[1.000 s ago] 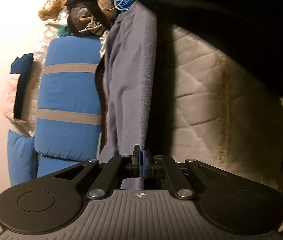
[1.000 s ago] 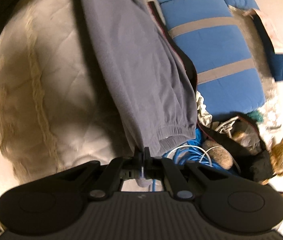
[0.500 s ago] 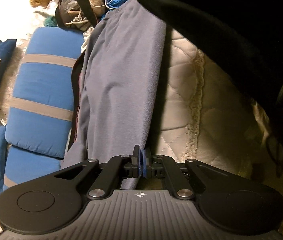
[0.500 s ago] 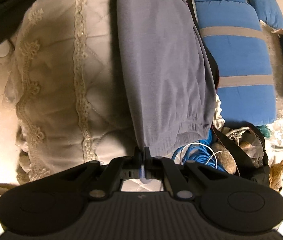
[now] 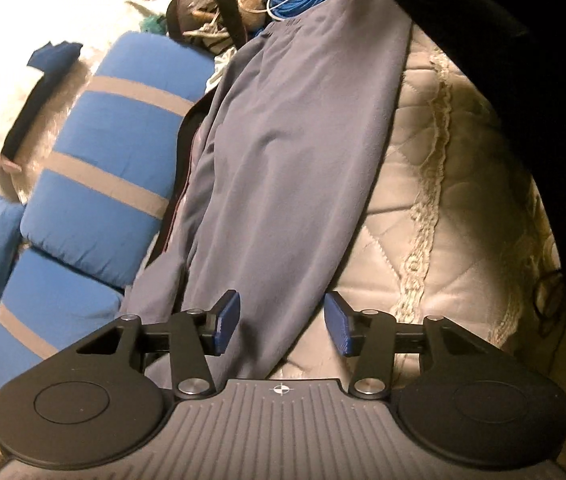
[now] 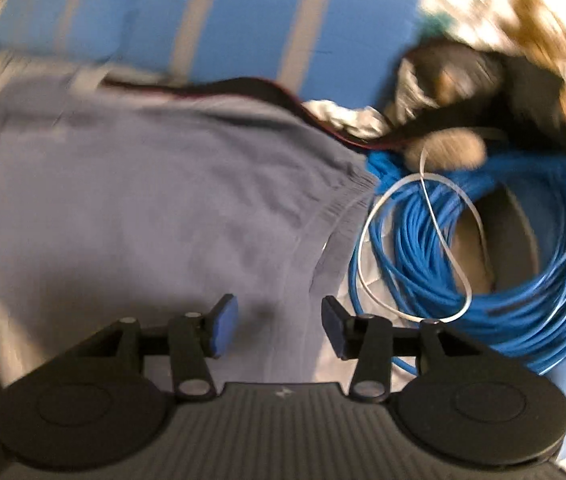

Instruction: Fold clothes

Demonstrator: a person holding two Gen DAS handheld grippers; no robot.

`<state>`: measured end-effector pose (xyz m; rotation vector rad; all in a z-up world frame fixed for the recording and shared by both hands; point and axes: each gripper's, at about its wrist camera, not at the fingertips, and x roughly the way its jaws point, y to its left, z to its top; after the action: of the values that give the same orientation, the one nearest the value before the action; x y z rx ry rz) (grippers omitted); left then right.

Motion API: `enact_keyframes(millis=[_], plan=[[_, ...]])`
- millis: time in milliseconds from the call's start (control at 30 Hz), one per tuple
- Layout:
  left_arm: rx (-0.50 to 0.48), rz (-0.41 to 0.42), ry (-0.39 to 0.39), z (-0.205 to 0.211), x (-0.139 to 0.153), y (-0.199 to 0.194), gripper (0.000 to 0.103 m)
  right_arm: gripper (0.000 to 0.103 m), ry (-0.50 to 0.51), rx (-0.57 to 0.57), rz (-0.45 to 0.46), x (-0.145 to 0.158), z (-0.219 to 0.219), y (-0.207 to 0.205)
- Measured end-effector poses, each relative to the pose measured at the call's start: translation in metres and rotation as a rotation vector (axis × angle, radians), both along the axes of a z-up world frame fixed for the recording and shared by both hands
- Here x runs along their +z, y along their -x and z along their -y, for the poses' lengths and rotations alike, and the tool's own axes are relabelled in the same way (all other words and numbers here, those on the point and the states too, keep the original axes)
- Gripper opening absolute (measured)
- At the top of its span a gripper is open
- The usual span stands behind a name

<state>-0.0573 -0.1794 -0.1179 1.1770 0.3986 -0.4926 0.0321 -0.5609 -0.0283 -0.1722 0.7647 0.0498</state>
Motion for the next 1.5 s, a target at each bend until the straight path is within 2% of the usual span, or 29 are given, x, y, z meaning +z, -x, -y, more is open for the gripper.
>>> enact_keyframes(millis=[67,167,433,500,800,833,967,1067,1100,1167,1200,1233,1300,1433,1500], plan=[[0.004,-0.008,0.009,0.001,0.002,0.001,0.046,0.062,-0.064,-0.032,0.004,0.002,0.006,-0.011],[0.005,-0.010,0.013,0.001,0.002,0.002,0.047,0.062,-0.093,-0.073,0.004,-0.005,0.011,-0.033],[0.012,-0.005,0.029,-0.003,0.000,0.000,0.047,0.059,-0.197,-0.182,-0.050,-0.041,0.029,-0.081],[0.016,-0.005,0.034,-0.004,0.000,0.000,0.047,0.032,-0.209,-0.177,-0.041,-0.045,0.028,-0.082],[0.028,-0.029,0.058,-0.005,0.003,-0.003,0.047,0.014,-0.154,-0.232,0.005,-0.031,0.030,-0.078],[0.028,-0.032,0.060,-0.006,0.003,-0.003,0.047,0.000,-0.145,-0.245,0.007,-0.029,0.033,-0.077],[0.029,-0.040,0.077,-0.006,0.003,-0.004,0.047,0.001,-0.103,-0.341,0.006,-0.025,0.055,-0.076],[0.031,-0.044,0.091,-0.006,0.003,-0.006,0.047,0.002,-0.118,-0.343,-0.017,-0.026,0.064,-0.074],[0.035,-0.049,0.099,-0.006,0.003,-0.007,0.047,0.010,-0.132,-0.331,-0.016,-0.025,0.064,-0.072],[0.044,-0.058,0.115,-0.007,0.005,-0.008,0.047,0.015,-0.165,-0.301,-0.007,-0.024,0.062,-0.069],[0.047,-0.062,0.121,-0.007,0.005,-0.009,0.047,0.032,-0.182,-0.289,-0.009,-0.025,0.061,-0.069],[0.051,-0.066,0.127,-0.008,0.006,-0.009,0.047,0.036,-0.198,-0.277,-0.011,-0.026,0.059,-0.070],[0.058,-0.074,0.139,-0.009,0.007,-0.009,0.047,0.038,-0.213,-0.251,-0.021,-0.029,0.053,-0.073],[0.072,-0.089,0.163,-0.011,0.009,-0.010,0.047,0.052,-0.193,-0.219,-0.038,-0.038,0.040,-0.081],[0.072,-0.087,0.162,-0.013,0.009,-0.010,0.047,0.054,-0.178,-0.217,-0.039,-0.041,0.037,-0.085]])
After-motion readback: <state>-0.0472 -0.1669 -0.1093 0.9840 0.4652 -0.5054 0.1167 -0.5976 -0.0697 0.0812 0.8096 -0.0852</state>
